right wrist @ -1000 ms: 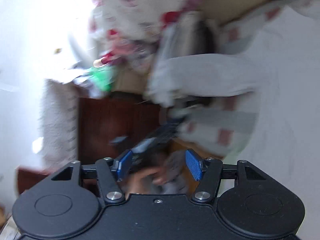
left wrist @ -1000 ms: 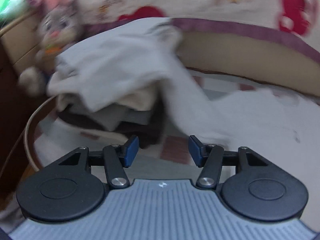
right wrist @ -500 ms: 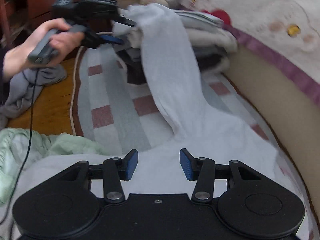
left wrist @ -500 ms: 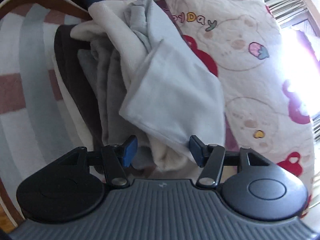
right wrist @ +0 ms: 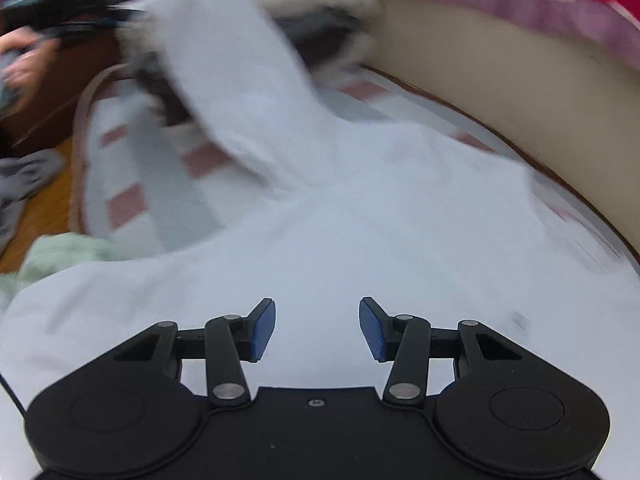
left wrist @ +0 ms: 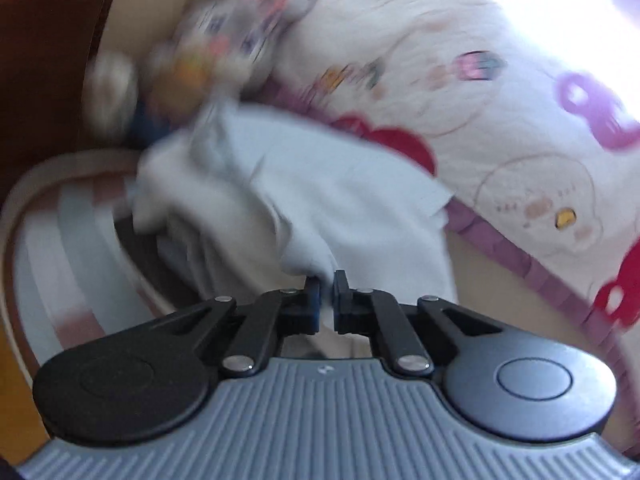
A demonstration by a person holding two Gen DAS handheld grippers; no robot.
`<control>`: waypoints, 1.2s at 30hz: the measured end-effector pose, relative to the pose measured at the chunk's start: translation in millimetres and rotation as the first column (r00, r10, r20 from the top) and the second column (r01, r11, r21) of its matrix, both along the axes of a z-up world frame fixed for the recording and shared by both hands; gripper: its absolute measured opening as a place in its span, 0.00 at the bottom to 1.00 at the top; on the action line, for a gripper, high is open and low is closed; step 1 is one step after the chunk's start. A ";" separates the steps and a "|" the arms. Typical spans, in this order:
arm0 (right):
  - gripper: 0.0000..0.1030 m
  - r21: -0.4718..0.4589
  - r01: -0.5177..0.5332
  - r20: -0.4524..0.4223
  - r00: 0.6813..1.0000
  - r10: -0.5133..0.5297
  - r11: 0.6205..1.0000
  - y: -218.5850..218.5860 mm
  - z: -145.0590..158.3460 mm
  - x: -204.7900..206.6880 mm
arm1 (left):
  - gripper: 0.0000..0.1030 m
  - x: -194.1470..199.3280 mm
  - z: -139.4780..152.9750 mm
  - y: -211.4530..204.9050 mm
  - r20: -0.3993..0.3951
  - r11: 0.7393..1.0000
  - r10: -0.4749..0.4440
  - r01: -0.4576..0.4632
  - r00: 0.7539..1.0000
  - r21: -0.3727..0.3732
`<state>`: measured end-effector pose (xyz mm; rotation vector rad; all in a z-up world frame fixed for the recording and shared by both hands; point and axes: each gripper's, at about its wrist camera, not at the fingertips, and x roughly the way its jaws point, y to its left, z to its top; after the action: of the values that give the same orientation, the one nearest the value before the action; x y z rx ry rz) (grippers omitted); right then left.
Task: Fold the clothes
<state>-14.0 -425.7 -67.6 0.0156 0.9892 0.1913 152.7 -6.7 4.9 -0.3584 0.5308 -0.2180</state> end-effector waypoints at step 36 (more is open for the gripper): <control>0.63 0.585 0.340 -0.198 0.940 -0.277 0.736 -136.5 -41.6 -29.3 | 0.48 -82.6 -107.4 -198.6 -0.413 0.726 -0.479 0.614 0.775 0.309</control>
<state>-43.3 -562.1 -109.2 0.7985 0.9705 0.1984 70.2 -205.2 -102.6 0.2262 0.9752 -0.6258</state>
